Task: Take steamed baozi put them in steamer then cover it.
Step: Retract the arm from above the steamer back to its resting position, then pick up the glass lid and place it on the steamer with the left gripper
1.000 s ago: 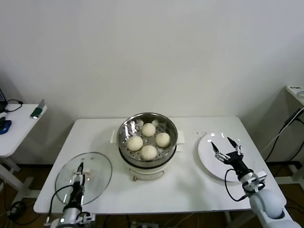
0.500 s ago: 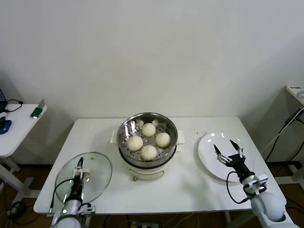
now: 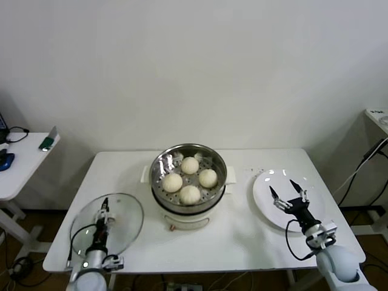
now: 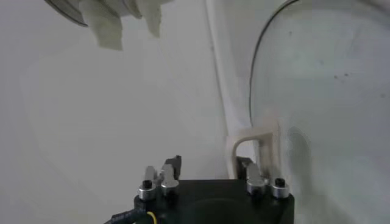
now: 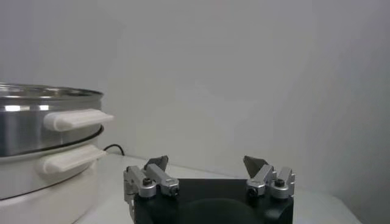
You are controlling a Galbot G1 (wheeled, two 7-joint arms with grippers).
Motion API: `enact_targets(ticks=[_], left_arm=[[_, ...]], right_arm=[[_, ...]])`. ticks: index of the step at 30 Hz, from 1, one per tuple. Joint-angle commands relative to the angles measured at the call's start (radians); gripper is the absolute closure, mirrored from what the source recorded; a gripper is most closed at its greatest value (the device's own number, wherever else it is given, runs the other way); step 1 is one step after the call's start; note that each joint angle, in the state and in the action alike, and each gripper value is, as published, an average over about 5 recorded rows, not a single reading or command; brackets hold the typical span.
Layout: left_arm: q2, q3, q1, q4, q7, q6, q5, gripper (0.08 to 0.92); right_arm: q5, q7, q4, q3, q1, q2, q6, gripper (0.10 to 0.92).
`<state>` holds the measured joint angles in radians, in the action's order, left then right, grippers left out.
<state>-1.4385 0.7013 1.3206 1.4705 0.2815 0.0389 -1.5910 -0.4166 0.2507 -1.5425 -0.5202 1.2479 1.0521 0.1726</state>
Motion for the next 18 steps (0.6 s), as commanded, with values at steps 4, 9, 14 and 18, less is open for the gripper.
enact_targets(ticks=[4, 9, 14, 18], left_arm=[[0.011, -0.002, 0.0, 0.017, 0.011, -0.004, 0.02, 0.545], [0.028, -0.004, 0.04, 0.096, -0.002, 0.006, 0.06, 0.718], [0.063, 0.013, 0.092, 0.191, -0.024, 0.018, 0.115, 0.836], [0.095, 0.025, 0.155, 0.301, -0.057, 0.037, 0.166, 0.845]], right_arm=[[0.018, 0.001, 0.018, 0.014, -0.019, 0.008, 0.0, 0.203], [0.018, 0.001, 0.032, 0.019, -0.031, 0.007, 0.001, 0.203], [0.018, 0.001, 0.041, 0.023, -0.041, 0.0, 0.001, 0.203], [0.015, 0.001, 0.056, 0.029, -0.055, -0.009, 0.001, 0.203]])
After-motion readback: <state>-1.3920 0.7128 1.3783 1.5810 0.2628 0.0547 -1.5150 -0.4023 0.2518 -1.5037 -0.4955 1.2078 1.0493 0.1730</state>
